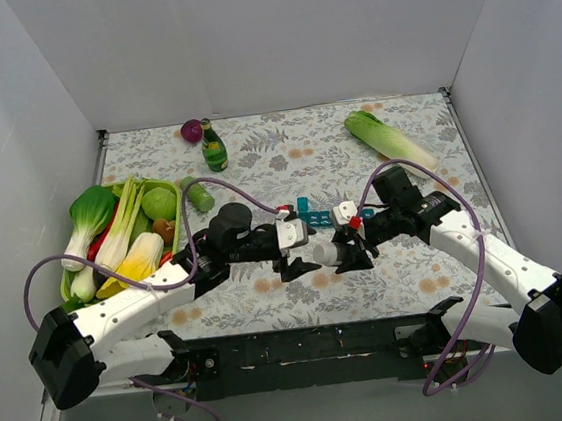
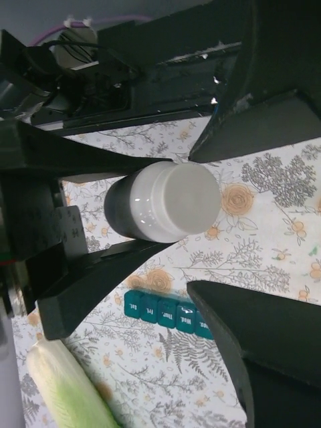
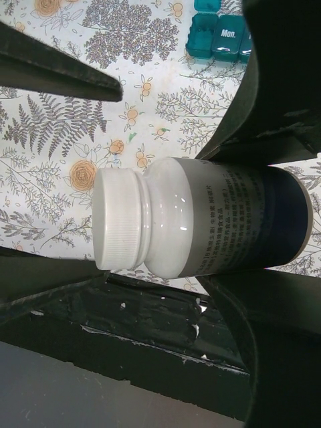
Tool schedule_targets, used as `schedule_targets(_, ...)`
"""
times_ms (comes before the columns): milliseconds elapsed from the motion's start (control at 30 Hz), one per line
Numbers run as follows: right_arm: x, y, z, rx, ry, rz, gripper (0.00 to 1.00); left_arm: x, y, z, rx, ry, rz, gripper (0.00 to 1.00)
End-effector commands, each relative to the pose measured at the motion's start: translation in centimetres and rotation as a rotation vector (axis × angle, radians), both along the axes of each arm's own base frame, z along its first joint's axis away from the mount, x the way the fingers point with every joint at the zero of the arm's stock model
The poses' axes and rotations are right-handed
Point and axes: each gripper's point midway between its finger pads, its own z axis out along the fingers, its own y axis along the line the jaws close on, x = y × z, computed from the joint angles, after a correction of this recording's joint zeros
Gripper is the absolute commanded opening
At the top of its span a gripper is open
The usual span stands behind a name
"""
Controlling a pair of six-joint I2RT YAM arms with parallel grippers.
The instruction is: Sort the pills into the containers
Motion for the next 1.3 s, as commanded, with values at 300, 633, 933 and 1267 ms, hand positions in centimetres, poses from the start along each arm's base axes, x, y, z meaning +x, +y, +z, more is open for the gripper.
schedule_targets(300,-0.6,0.0,0.0,0.016,0.022,0.017,0.02,-0.4,-1.5,1.2,0.0,0.134,-0.014,0.34)
schedule_targets(633,0.3,-0.2,-0.3,-0.013,0.012,-0.034,0.01,0.6,-1.6,0.2,0.016,0.739,0.323,0.0)
schedule_targets(933,2.2,-0.4,-0.5,-0.037,-0.019,-0.123,0.01,0.8,-1.7,3.4,-0.244,1.703,0.594,0.0)
schedule_targets(1267,2.7,-0.9,-0.6,-0.04,-0.033,-0.166,0.01,1.3,-2.3,4.5,-0.229,1.932,0.661,0.0)
